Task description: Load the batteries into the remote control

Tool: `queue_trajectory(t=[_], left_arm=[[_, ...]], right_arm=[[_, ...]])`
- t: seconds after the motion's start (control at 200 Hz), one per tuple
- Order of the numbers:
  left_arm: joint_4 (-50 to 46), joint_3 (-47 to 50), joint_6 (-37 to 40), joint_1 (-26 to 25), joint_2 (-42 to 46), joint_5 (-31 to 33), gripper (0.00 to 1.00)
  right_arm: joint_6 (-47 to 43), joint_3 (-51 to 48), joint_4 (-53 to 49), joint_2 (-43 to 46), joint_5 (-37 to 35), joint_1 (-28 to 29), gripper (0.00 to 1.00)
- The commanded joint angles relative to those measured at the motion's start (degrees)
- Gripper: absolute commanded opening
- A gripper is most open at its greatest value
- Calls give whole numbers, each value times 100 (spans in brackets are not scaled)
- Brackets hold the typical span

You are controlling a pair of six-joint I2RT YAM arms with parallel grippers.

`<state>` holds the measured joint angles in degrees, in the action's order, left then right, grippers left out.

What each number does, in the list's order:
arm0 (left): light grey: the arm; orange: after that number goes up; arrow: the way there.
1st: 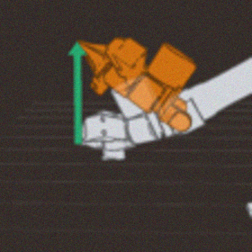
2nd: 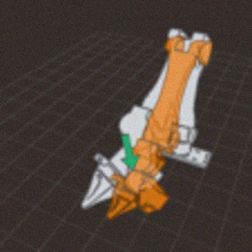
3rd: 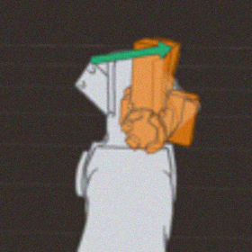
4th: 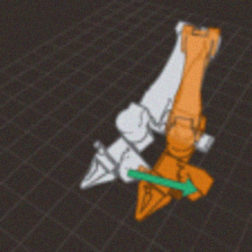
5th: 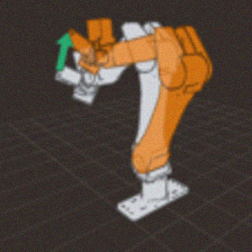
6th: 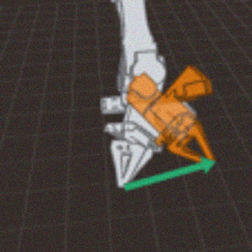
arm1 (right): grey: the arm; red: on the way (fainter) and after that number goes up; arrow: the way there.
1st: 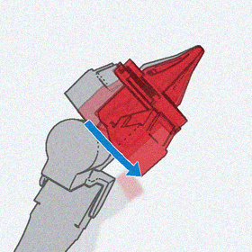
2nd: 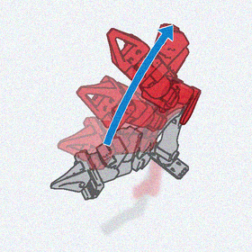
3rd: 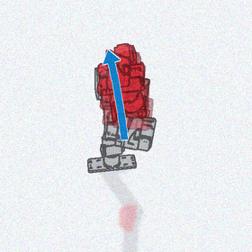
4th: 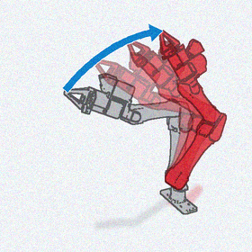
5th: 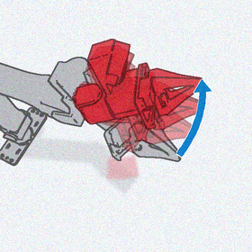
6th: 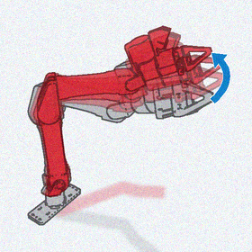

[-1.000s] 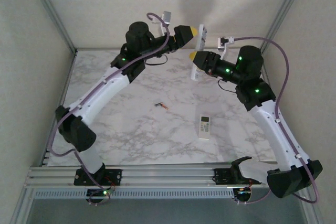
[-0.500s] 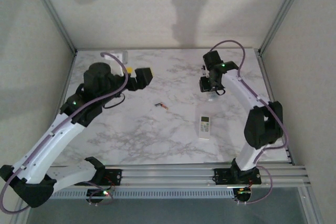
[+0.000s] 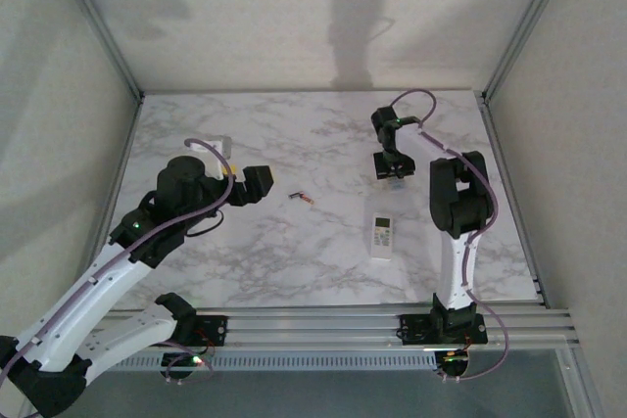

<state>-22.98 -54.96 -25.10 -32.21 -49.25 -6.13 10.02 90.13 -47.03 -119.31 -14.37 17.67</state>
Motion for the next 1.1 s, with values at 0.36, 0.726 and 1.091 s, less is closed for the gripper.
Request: queue_trajectory(t=[0.36, 0.726, 1.091], left_arm=[[378, 47, 10, 4, 63, -60, 99], [477, 3, 137, 4, 39, 16, 99], [606, 206, 149, 4, -291, -152, 100]], right_arm=[[517, -96, 295, -94, 408, -94, 56], [900, -396, -119, 1421, 482, -85, 64], [2565, -3829, 635, 4001, 1621, 578, 89]])
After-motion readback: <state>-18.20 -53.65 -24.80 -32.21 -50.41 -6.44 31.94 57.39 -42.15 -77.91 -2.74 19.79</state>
